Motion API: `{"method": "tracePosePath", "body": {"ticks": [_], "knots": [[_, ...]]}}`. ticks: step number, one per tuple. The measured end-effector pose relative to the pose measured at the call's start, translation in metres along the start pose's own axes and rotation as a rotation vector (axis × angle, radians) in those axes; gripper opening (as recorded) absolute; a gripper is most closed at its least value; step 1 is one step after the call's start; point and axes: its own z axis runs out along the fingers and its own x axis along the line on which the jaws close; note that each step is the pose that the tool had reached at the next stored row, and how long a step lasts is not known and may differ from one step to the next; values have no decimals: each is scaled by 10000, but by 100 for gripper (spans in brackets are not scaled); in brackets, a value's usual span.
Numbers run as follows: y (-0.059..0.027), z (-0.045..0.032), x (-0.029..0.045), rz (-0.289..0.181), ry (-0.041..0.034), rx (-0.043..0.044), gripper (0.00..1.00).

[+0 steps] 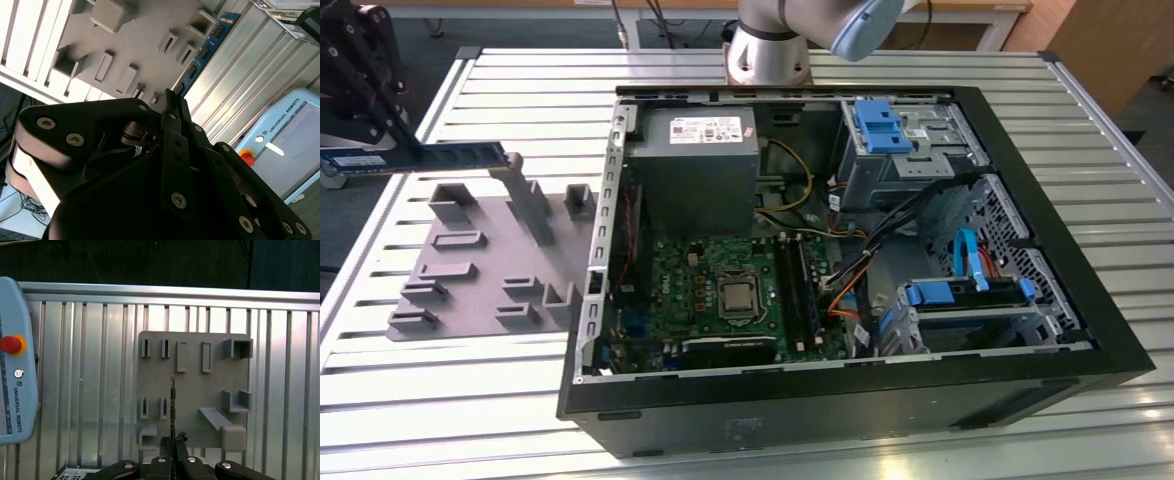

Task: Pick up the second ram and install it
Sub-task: 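Pick up the second ram and move it above second insertion slot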

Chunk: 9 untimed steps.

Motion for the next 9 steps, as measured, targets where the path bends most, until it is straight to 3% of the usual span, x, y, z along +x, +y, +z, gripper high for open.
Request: {"method": "tracePosePath", "body": {"ticks": [9], "knots": [[-45,1,1,0,0,0,14]]}}
